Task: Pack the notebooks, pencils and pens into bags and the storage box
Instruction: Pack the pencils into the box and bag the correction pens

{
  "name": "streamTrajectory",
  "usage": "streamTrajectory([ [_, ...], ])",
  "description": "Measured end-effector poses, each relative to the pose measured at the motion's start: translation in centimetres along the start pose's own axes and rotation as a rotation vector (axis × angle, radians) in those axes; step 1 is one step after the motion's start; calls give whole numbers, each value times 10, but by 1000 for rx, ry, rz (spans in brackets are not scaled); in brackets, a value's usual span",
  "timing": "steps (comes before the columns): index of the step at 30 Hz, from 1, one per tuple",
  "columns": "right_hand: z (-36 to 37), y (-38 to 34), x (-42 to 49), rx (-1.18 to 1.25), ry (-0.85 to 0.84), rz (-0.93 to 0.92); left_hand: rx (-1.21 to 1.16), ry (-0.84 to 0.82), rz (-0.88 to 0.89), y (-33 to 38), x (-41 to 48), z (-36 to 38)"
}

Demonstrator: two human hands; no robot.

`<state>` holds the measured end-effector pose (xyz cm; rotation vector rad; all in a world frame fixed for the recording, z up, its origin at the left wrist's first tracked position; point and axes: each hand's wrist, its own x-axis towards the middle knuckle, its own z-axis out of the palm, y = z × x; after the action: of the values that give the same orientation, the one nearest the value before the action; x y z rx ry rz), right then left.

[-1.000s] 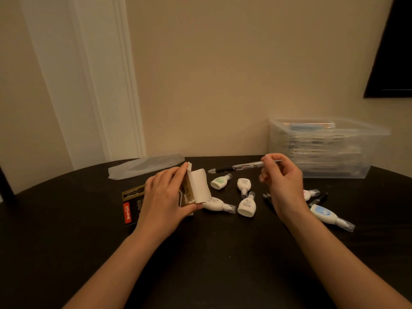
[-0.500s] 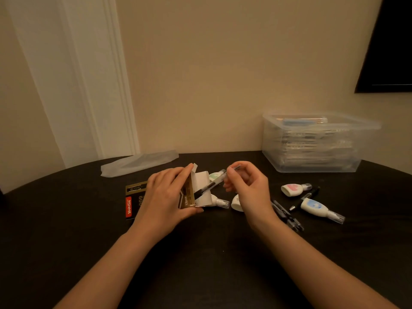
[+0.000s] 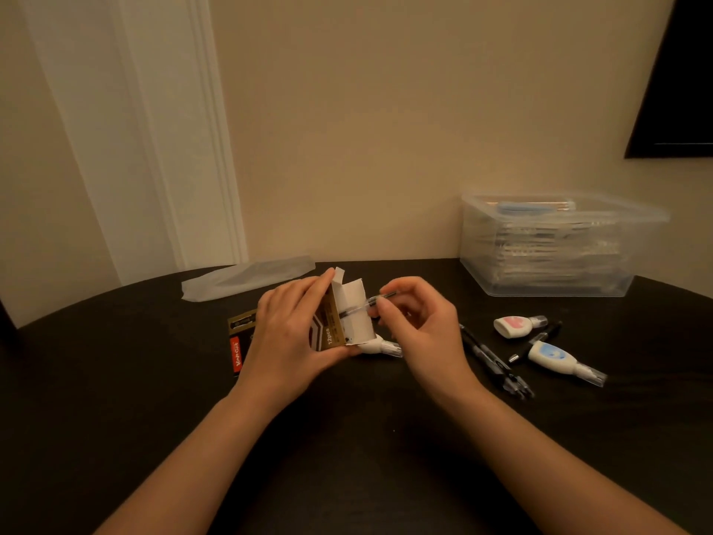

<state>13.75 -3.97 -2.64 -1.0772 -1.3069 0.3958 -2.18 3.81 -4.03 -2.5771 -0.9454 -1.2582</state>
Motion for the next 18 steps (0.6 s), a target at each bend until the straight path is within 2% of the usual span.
streamTrajectory([
  [3, 0, -1, -1, -30, 11, -7, 4, -11, 9, 0, 0, 0],
  [7, 0, -3, -1, -159, 41, -127, 15, -39, 55, 5, 1, 0],
  [12, 3, 9, -2, -531, -121, -269, -35, -58, 124, 8, 0, -3],
  [15, 3, 12, 0, -549, -107, -299, -59, -48, 140, 9, 1, -3],
  [18, -4, 11, 5, -558, -207, -292, -24, -61, 183, 7, 0, -3],
])
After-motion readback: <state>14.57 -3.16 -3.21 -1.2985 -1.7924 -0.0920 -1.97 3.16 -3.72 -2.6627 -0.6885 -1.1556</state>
